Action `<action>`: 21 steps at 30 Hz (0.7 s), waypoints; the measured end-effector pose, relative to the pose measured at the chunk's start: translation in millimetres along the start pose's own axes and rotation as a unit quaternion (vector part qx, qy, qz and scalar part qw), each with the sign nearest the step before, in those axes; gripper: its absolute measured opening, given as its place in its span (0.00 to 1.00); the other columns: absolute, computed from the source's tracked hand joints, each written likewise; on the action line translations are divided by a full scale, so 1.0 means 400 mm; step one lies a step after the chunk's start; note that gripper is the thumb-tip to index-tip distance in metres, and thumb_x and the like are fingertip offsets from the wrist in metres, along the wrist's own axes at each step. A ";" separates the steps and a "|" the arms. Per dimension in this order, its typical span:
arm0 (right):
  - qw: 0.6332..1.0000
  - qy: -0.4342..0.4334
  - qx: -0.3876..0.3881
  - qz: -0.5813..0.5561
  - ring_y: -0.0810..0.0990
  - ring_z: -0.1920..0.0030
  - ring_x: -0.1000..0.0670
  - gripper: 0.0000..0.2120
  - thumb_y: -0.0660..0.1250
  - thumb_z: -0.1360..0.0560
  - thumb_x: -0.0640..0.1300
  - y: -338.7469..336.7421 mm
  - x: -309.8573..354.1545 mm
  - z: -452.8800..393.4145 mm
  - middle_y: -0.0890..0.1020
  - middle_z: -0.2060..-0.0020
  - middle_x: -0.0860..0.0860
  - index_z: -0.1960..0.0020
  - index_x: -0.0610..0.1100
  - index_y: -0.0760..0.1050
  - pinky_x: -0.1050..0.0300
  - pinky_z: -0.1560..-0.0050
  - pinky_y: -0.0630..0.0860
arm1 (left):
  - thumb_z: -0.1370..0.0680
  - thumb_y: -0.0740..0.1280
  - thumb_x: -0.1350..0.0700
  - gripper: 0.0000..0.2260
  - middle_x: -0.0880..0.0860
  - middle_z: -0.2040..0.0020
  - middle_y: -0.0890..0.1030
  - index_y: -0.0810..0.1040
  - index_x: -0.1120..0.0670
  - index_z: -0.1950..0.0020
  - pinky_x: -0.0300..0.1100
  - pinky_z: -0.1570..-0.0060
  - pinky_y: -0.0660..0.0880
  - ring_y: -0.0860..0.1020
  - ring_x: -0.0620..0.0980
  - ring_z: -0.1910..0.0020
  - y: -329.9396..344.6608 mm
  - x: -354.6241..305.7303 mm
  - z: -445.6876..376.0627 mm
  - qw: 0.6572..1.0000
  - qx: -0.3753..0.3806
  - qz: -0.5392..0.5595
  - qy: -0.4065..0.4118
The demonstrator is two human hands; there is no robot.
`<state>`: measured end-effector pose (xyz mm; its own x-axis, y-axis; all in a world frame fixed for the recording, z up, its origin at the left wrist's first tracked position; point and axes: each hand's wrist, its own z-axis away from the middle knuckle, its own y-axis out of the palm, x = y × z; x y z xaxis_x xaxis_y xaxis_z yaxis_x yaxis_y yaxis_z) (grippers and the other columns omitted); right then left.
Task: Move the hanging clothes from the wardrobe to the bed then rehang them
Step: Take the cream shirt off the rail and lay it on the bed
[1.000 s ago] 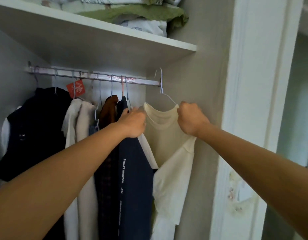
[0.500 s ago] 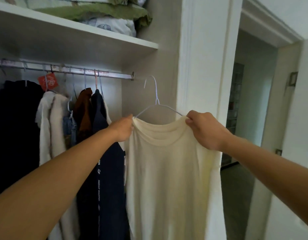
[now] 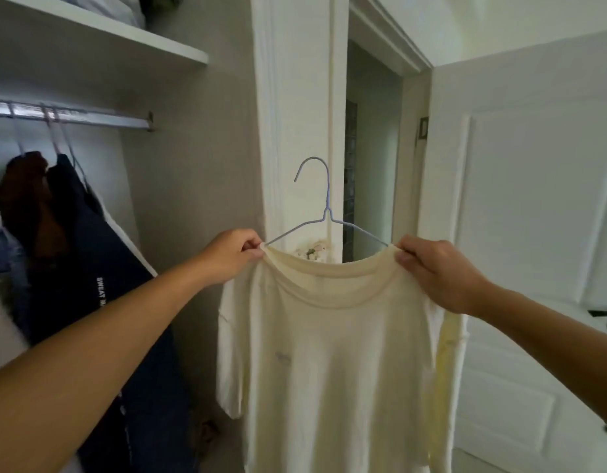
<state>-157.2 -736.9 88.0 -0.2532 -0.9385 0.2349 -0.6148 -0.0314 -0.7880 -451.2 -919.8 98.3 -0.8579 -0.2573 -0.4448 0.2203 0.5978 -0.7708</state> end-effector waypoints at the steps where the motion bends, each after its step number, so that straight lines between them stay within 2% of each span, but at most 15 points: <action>1: 1.000 0.025 0.005 0.018 0.75 0.63 0.50 0.11 0.55 0.17 0.47 -0.010 -0.010 0.029 0.75 0.67 0.56 0.58 0.53 0.68 0.54 0.62 0.69 | 0.22 0.67 0.59 0.03 0.51 0.61 0.78 0.79 0.55 0.55 0.38 0.61 0.69 0.73 0.47 0.62 0.023 -0.022 0.000 1.000 0.012 0.012 0.019; 3: 0.996 0.073 0.012 0.053 0.76 0.62 0.49 0.11 0.55 0.17 0.48 -0.034 -0.037 0.089 0.77 0.64 0.53 0.55 0.50 0.72 0.53 0.60 0.72 | 0.22 0.67 0.61 0.02 0.51 0.62 0.77 0.78 0.57 0.54 0.37 0.61 0.68 0.72 0.47 0.63 0.076 -0.071 -0.001 0.997 0.046 0.037 0.058; 5: 0.990 0.117 0.020 0.077 0.76 0.61 0.50 0.11 0.55 0.17 0.48 -0.067 -0.069 0.158 0.78 0.63 0.53 0.53 0.49 0.73 0.55 0.62 0.71 | 0.22 0.66 0.60 0.02 0.51 0.62 0.77 0.78 0.56 0.54 0.42 0.59 0.69 0.73 0.48 0.62 0.131 -0.129 -0.001 0.991 0.076 0.062 0.093; 7: 0.982 0.159 0.022 0.097 0.76 0.62 0.50 0.10 0.55 0.17 0.48 -0.111 -0.103 0.229 0.76 0.65 0.55 0.56 0.52 0.71 0.56 0.63 0.69 | 0.21 0.66 0.58 0.03 0.53 0.60 0.79 0.78 0.54 0.53 0.44 0.57 0.71 0.75 0.50 0.60 0.180 -0.198 0.002 0.983 0.096 0.097 0.120; 10: 0.969 0.218 0.015 0.114 0.76 0.62 0.50 0.12 0.56 0.17 0.48 -0.190 -0.144 0.340 0.77 0.65 0.55 0.59 0.54 0.68 0.54 0.62 0.71 | 0.20 0.65 0.55 0.04 0.55 0.58 0.81 0.79 0.53 0.52 0.47 0.56 0.74 0.79 0.52 0.58 0.246 -0.321 0.010 0.971 0.113 0.138 0.162; 13: 0.956 0.267 0.008 0.125 0.77 0.61 0.52 0.11 0.56 0.17 0.49 -0.269 -0.178 0.457 0.78 0.63 0.54 0.57 0.54 0.71 0.54 0.58 0.74 | 0.20 0.65 0.53 0.07 0.55 0.56 0.81 0.80 0.54 0.51 0.48 0.54 0.75 0.79 0.54 0.55 0.317 -0.455 0.019 0.961 0.139 0.145 0.192; 16: 0.938 0.315 -0.008 0.146 0.79 0.60 0.49 0.12 0.57 0.17 0.50 -0.349 -0.222 0.578 0.80 0.62 0.52 0.56 0.50 0.75 0.50 0.54 0.77 | 0.19 0.64 0.52 0.09 0.54 0.54 0.82 0.81 0.55 0.48 0.49 0.50 0.75 0.79 0.52 0.53 0.401 -0.590 0.029 0.952 0.175 0.135 0.213; 21: 0.907 0.376 -0.038 0.186 0.79 0.59 0.49 0.10 0.58 0.19 0.51 -0.486 -0.312 0.800 0.81 0.63 0.53 0.56 0.52 0.76 0.46 0.53 0.77 | 0.20 0.66 0.55 0.07 0.49 0.56 0.81 0.82 0.54 0.50 0.40 0.55 0.73 0.78 0.48 0.55 0.561 -0.829 0.062 0.929 0.210 0.139 0.272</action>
<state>233.0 -723.7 29.6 -0.8740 -0.3786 0.3045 -0.4243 0.2893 -0.8581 -105.8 -719.4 61.5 -0.8229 0.3523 -0.4457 0.5328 0.2064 -0.8207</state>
